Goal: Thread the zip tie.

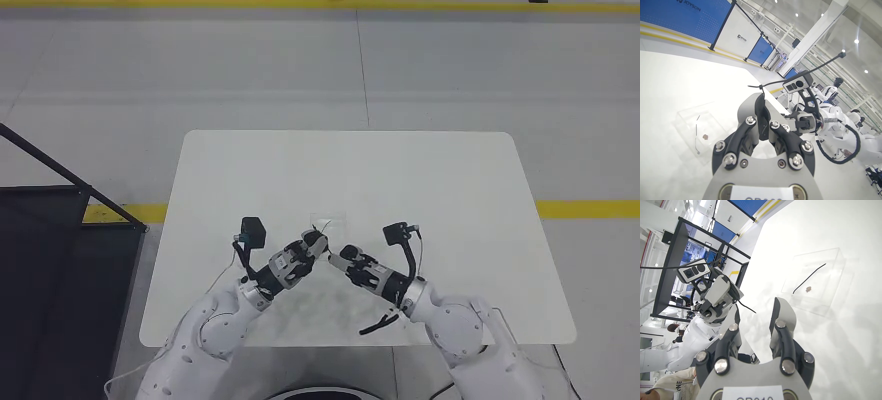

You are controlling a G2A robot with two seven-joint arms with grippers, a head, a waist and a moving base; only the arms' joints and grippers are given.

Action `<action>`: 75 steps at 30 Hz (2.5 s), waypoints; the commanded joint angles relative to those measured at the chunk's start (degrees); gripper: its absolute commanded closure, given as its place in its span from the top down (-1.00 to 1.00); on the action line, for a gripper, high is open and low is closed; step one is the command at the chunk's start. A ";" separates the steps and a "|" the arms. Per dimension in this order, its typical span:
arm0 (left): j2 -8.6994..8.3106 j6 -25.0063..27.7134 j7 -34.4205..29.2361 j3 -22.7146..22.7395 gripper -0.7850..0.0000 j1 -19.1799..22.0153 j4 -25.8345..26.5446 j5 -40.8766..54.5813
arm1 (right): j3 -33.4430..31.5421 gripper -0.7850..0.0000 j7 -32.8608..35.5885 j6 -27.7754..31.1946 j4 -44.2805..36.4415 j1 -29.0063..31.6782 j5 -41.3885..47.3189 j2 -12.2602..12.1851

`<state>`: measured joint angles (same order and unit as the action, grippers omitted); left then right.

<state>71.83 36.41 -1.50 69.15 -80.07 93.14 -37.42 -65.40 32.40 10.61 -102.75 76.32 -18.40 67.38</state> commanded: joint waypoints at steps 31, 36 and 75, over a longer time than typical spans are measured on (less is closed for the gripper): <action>-0.43 1.98 -3.77 0.20 -1.00 1.04 -1.13 5.20 | 0.04 -0.51 1.18 2.03 -1.86 1.04 0.43 -0.42; -0.49 2.36 -4.02 0.10 -1.00 0.98 -1.17 5.35 | 0.12 -0.42 1.39 1.92 -2.07 0.96 0.78 -0.44; -0.74 2.41 -3.80 -0.02 -1.00 1.40 -1.56 5.73 | -0.29 -0.45 1.87 -1.66 -3.31 0.72 0.22 -0.70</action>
<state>71.10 38.75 -5.41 69.10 -78.68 91.63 -31.59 -65.70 33.91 9.19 -106.17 77.20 -18.46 66.68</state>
